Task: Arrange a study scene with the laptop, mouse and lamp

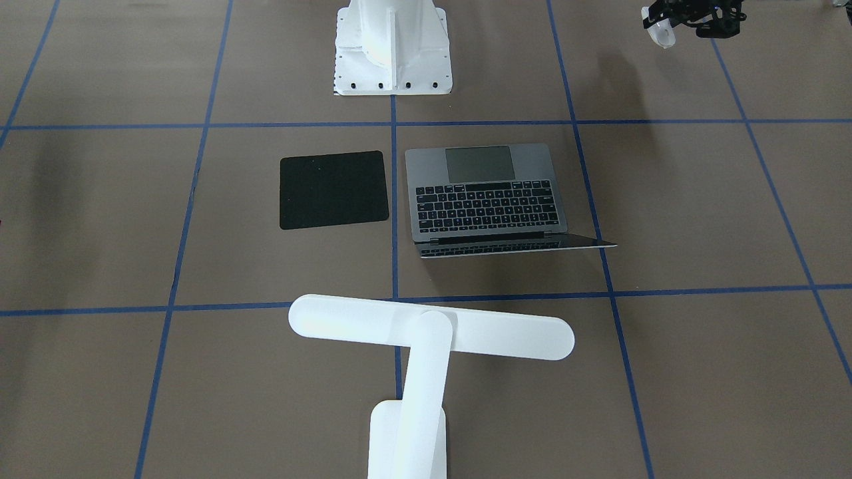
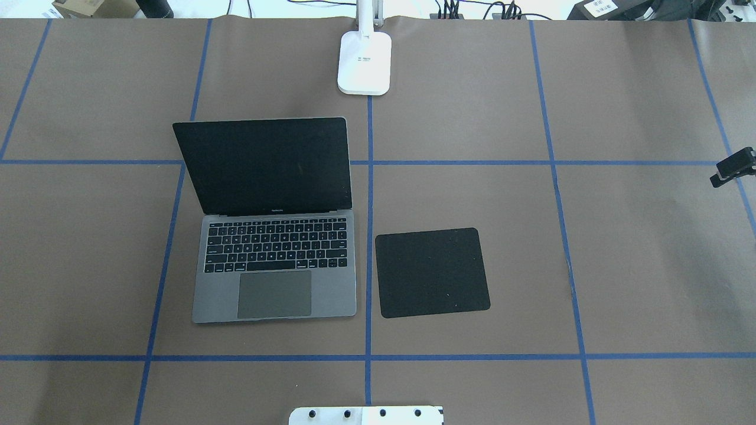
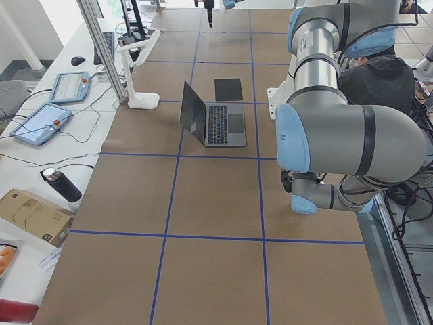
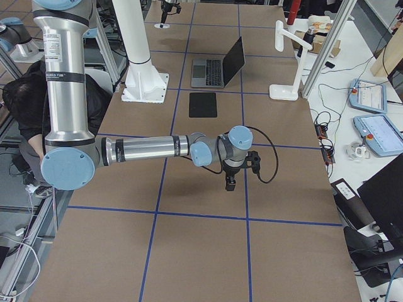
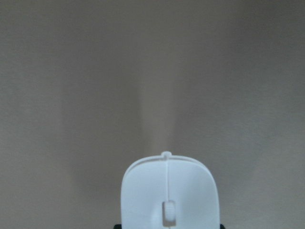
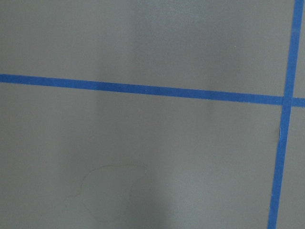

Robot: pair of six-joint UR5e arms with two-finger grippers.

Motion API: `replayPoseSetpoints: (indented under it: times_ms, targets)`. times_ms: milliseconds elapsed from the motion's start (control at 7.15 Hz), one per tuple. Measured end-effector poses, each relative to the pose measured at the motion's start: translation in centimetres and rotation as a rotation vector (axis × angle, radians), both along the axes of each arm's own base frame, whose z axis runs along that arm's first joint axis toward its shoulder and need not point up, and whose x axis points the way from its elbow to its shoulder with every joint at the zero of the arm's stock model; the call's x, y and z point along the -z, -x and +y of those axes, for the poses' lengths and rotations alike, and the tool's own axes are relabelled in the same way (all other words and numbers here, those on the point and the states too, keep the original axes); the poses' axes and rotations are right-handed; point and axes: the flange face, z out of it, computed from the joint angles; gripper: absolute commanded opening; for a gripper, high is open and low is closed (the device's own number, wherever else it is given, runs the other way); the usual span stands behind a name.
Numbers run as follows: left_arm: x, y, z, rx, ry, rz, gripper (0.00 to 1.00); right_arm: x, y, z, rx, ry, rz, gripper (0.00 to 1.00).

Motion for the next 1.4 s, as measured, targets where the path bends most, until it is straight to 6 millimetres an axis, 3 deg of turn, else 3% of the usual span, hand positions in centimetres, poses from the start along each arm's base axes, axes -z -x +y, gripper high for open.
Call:
replayPoseSetpoints:
  times_ms: [420, 700, 980, 1120, 1399]
  targets:
    - [1.0, 0.3, -2.1, 0.063, 0.012, 0.030, 0.39, 0.0, 0.7, 0.1, 0.008, 0.008, -0.004, 0.99]
    - [1.3, -1.3, -3.8, 0.100, -0.032, 0.042, 0.37, 0.0, 0.8, 0.1, 0.010, 0.012, -0.007, 0.99]
    - [2.7, -4.9, -7.9, 0.141, -0.044, 0.041, 0.37, -0.1, 1.0, 0.2, 0.013, 0.017, -0.009, 0.99]
    - [4.1, -6.1, -11.4, 0.162, -0.032, 0.042, 0.37, -0.2, 1.0, 0.3, 0.014, 0.018, -0.010, 0.99]
    - [6.4, -7.1, -16.4, 0.193, -0.021, 0.042, 0.37, -0.2, 1.3, 0.4, 0.019, 0.020, -0.010, 0.99]
